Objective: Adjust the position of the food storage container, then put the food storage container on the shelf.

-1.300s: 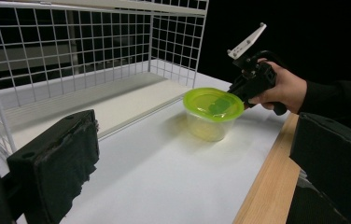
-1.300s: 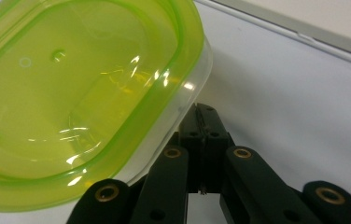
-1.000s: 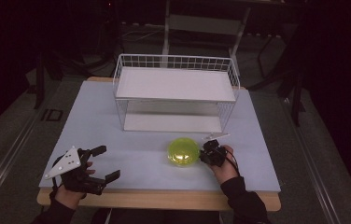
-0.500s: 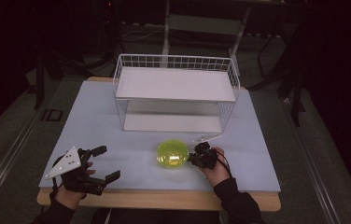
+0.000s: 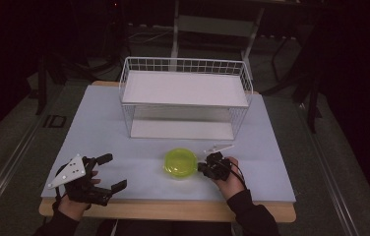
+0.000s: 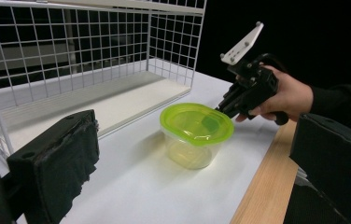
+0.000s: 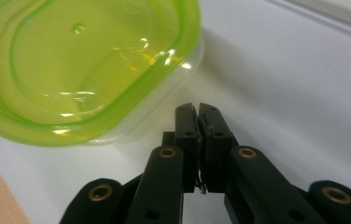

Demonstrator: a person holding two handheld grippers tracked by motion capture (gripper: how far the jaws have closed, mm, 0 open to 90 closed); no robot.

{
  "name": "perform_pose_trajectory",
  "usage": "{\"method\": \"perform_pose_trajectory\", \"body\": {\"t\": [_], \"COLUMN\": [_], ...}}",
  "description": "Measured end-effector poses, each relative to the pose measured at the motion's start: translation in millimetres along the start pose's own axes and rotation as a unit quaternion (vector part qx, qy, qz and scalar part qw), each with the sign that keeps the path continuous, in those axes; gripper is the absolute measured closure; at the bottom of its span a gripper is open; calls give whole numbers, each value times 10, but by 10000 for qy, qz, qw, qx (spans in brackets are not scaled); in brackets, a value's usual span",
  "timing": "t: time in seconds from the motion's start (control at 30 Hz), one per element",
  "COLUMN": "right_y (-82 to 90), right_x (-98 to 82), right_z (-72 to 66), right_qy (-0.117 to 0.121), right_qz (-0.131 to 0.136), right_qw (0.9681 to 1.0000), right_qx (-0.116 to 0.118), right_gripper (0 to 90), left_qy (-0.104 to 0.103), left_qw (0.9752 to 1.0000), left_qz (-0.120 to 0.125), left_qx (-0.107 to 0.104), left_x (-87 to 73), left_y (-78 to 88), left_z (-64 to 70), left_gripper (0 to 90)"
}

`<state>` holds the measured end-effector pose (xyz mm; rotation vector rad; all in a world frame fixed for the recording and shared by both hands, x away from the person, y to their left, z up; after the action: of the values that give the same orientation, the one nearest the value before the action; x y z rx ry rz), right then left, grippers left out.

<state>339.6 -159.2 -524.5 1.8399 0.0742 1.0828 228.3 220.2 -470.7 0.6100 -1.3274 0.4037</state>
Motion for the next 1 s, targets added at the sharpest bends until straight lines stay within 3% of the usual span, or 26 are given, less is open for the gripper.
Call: {"method": "perform_pose_trajectory", "body": {"t": [0.13, 0.37, 0.5, 0.57, 0.63, 0.77, 0.83, 0.9, 0.93, 1.0], "right_y": [131, 427, 578, 633, 685, 804, 855, 889, 954, 998], "right_x": [1, -50, -107, -129, -149, -142, -119, -99, -46, -1], "right_z": [59, 133, 122, 109, 84, 20, -37, -74, -123, -160], "right_qy": [13, 16, 146, 68, 137, 84, 275, 327, 386, 495], "right_qz": [140, 478, 621, 709, 794, 1049, 1080, 1116, 1224, 1257], "right_qw": [9997, 9982, 9978, 9974, 9967, 9944, 9938, 9932, 9917, 9908], "right_qx": [-188, -354, -184, -68, 60, 131, 15, -4, -39, -62], "right_gripper": [772, 388, 234, 209, 160, 157, 157, 157, 183, 185], "left_qy": [27, 59, 112, 109, 115, -5, 101, 101, 337, 370], "left_qw": [10000, 10000, 9999, 9999, 9998, 9997, 9990, 9990, 9967, 9961], "left_qz": [5, -17, -11, -26, -79, -113, -156, -156, -402, -493], "left_qx": [0, -11, -86, -119, -165, -221, -415, -415, -618, -632], "left_x": [-1, -11, -12, -8, -6, 25, 66, 66, 145, 190], "left_y": [0, -22, -44, -55, -77, -148, -215, -215, -331, -394], "left_z": [0, -7, -7, -8, -2, 48, 87, 87, 144, 179], "left_gripper": [21, 21, 21, 21, 21, 21, 21, 22, 22, 22]}}
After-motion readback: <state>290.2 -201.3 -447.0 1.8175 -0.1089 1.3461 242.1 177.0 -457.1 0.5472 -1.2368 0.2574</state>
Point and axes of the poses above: each handheld gripper's, and its own axes: y roughly backward along the jaws, x roughly out of its top, z roughly to its right, the point moved 1 cm from there along -y, roughly forward along the jaws, and after that the axes turned 1 degree about x, right-handed, at the moved point
